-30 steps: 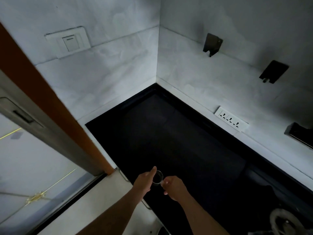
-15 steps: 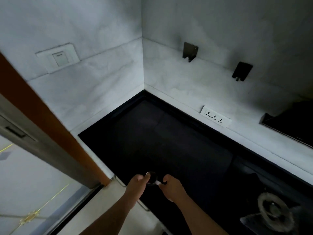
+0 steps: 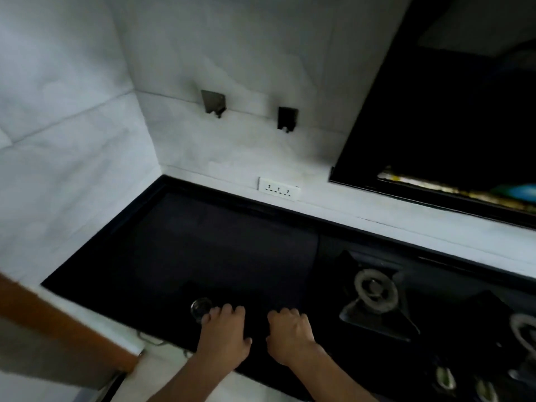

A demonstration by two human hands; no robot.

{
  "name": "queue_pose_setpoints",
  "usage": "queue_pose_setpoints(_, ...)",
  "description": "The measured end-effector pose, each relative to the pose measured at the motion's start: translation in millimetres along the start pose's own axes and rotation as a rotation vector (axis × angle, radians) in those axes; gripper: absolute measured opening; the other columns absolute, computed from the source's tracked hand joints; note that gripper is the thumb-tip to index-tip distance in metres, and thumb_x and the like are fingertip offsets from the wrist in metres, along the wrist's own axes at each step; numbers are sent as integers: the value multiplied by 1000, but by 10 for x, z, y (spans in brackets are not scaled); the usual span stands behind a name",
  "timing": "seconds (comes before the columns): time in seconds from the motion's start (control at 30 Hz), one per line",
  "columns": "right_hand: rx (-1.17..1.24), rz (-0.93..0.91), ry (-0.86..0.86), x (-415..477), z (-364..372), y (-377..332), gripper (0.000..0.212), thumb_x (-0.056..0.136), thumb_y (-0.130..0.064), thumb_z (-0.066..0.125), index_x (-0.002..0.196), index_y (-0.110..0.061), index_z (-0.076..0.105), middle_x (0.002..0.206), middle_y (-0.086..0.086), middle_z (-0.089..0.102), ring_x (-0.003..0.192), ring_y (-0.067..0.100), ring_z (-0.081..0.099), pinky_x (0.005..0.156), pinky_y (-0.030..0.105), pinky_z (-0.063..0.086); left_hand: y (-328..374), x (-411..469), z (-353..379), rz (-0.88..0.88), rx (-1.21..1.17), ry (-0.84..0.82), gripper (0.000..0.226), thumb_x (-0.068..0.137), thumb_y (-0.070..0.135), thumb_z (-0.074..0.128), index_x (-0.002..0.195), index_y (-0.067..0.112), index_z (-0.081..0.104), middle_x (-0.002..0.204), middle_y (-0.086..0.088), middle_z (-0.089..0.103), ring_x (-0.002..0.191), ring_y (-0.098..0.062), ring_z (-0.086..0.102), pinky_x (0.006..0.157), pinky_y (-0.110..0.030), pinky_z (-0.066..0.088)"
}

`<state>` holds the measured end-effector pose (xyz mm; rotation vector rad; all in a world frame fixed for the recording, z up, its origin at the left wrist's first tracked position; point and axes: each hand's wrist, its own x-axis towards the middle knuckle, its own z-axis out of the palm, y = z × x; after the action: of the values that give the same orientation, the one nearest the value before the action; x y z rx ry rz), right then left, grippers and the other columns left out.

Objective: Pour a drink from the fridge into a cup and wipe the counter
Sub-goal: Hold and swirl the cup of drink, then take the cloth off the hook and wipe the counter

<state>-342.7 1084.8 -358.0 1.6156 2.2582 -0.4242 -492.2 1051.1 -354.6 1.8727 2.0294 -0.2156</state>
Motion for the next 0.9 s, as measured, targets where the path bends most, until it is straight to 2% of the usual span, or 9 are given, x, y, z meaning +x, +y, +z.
queue_pose_setpoints(0.2,104,127,-74,-687,-43,710,48,88,-39,59,130,-15,51,132,13,56,123,33,53,101,42,41,818,-230,-158,108,60,-235,69,83,55,63,141,24,43,143,-3,48,134,-29,43,111,-47,33)
queue_pose_setpoints(0.33,214,181,-37,-1173,-148,1354,49,87,-42,61,127,-16,52,132,12,57,122,33,54,101,41,42,1572,-358,-307,203,83,-206,68,85,56,63,142,25,43,141,-2,50,131,-27,46,110,-46,36)
queue_pose_setpoints(0.57,284,327,118,-2371,12,2861,48,85,-45,62,124,-17,54,125,12,61,118,33,58,98,40,44,3487,-732,-107,386,118,-149,61,83,59,63,132,26,48,134,-1,54,127,-26,52,103,-43,42)
queue_pose_setpoints(0.8,365,516,108,-3467,377,4291,48,86,-45,62,124,-17,53,125,10,61,118,33,57,98,40,43,5292,-1216,238,564,137,-157,58,82,60,63,127,27,50,127,0,57,123,-25,56,98,-41,44)
queue_pose_setpoints(0.9,423,596,105,-3739,530,4734,45,85,-43,61,122,-17,54,123,9,62,116,32,58,97,39,44,5848,-1293,356,629,189,-191,62,83,60,62,133,26,47,131,-1,56,125,-25,54,100,-42,43)
